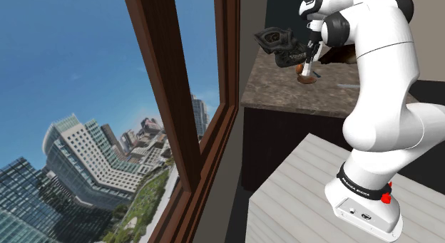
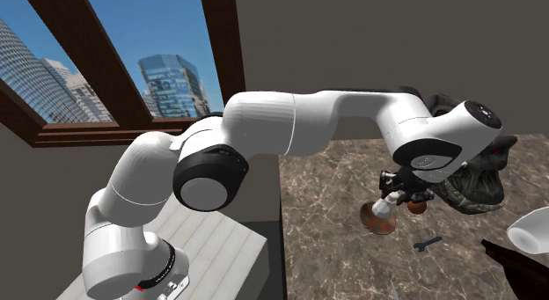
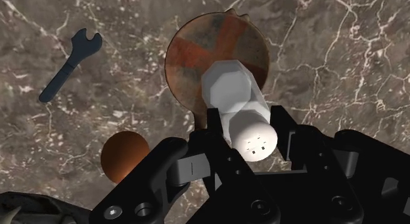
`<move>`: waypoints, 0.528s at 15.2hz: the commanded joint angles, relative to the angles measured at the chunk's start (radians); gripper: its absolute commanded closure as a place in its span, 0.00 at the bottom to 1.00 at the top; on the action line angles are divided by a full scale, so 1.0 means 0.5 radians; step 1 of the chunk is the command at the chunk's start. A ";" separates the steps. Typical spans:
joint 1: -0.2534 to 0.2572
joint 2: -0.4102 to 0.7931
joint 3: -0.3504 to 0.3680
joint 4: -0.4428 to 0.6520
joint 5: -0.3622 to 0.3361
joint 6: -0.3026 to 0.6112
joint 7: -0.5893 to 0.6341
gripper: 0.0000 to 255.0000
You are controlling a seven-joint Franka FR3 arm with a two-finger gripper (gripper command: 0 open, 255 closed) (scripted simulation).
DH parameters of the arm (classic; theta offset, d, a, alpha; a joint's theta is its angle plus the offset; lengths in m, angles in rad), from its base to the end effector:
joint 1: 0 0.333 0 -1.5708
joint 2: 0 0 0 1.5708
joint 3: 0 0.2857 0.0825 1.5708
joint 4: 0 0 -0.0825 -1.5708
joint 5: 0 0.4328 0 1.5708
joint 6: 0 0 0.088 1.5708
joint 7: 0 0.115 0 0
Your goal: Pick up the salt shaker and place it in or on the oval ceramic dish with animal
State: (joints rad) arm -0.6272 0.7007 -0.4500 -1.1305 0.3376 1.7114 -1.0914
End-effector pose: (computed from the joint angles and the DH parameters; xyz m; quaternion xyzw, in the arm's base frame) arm 0.4620 -0.6054 0.3747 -0.9990 -0.0215 -0.0059 0.0376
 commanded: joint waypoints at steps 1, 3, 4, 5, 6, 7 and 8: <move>0.002 -0.001 0.000 -0.008 0.000 0.008 -0.001 1.00; 0.002 -0.001 0.000 -0.008 0.000 0.008 -0.001 1.00; 0.002 -0.001 0.000 -0.008 0.000 0.008 -0.001 1.00; 0.002 -0.001 0.000 -0.008 0.000 0.008 -0.001 1.00; 0.002 -0.001 0.000 -0.008 0.000 0.008 -0.001 0.00; 0.002 -0.002 0.000 -0.009 0.000 0.008 -0.001 0.00; 0.002 -0.001 0.000 -0.009 0.000 0.008 -0.001 0.00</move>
State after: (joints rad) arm -0.6264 0.6999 -0.4501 -1.1347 0.3377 1.7152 -1.0920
